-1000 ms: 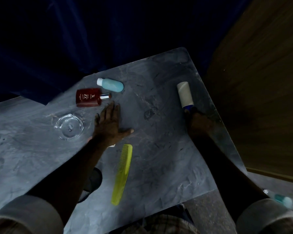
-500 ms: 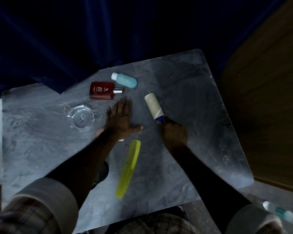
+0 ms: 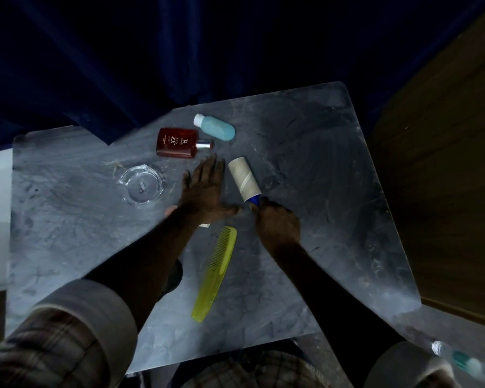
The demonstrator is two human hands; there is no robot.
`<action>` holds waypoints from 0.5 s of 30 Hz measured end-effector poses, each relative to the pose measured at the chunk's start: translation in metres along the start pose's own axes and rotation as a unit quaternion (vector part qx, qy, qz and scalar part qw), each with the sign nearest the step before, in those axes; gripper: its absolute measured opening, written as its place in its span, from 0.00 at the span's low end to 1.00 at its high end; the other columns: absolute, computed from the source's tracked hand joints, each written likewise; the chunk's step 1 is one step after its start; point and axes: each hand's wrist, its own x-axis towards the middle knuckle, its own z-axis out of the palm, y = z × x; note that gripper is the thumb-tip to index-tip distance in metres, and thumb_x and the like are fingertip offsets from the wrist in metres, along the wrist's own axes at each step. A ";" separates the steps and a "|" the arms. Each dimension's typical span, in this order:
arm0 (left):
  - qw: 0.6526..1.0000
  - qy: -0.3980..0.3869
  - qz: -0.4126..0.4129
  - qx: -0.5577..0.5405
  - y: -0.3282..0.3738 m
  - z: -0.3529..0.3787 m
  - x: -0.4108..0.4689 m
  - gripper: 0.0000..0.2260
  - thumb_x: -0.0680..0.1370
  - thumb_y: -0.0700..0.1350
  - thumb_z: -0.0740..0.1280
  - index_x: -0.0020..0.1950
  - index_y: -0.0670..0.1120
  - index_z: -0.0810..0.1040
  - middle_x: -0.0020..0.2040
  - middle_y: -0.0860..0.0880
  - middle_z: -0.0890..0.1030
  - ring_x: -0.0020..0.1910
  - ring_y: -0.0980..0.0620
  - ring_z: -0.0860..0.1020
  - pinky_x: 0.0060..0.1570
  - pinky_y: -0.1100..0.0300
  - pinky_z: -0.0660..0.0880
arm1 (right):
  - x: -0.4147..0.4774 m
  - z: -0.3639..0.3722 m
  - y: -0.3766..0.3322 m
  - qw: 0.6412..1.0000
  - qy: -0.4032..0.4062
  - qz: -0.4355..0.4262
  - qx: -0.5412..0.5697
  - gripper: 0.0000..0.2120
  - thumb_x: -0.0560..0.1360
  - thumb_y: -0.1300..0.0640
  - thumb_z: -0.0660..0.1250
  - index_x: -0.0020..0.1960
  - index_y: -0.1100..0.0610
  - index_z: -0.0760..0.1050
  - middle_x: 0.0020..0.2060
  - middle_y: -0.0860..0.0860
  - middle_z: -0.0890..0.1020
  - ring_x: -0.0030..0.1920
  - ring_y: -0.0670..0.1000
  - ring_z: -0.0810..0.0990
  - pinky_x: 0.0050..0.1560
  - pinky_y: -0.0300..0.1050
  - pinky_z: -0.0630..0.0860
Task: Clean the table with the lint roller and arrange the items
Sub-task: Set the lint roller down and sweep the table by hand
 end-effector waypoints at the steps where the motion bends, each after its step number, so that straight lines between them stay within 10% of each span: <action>1: 1.000 0.000 -0.001 0.001 0.000 -0.001 0.000 0.62 0.70 0.76 0.71 0.89 0.49 0.42 0.90 0.46 0.41 0.89 0.40 0.44 0.84 0.32 0.45 | 0.003 -0.001 0.002 0.998 -0.044 0.011 0.046 0.15 0.83 0.47 0.63 0.53 0.57 0.82 0.40 0.55 0.86 0.38 0.56 0.86 0.39 0.47 0.81; 4: 1.000 -0.008 -0.005 0.006 -0.001 -0.002 0.000 0.63 0.69 0.78 0.70 0.89 0.49 0.41 0.90 0.46 0.41 0.89 0.41 0.44 0.85 0.33 0.46 | 0.013 0.002 0.013 0.990 -0.101 0.051 0.088 0.22 0.86 0.44 0.50 0.63 0.57 0.76 0.53 0.56 0.85 0.52 0.59 0.85 0.52 0.50 0.78; 15: 1.000 -0.011 0.000 0.006 -0.001 -0.004 -0.002 0.64 0.67 0.80 0.67 0.89 0.50 0.41 0.90 0.46 0.42 0.89 0.42 0.44 0.85 0.32 0.46 | 0.023 -0.004 0.083 0.963 -0.099 0.201 0.149 0.22 0.85 0.43 0.54 0.62 0.58 0.76 0.55 0.59 0.85 0.56 0.62 0.83 0.56 0.52 0.77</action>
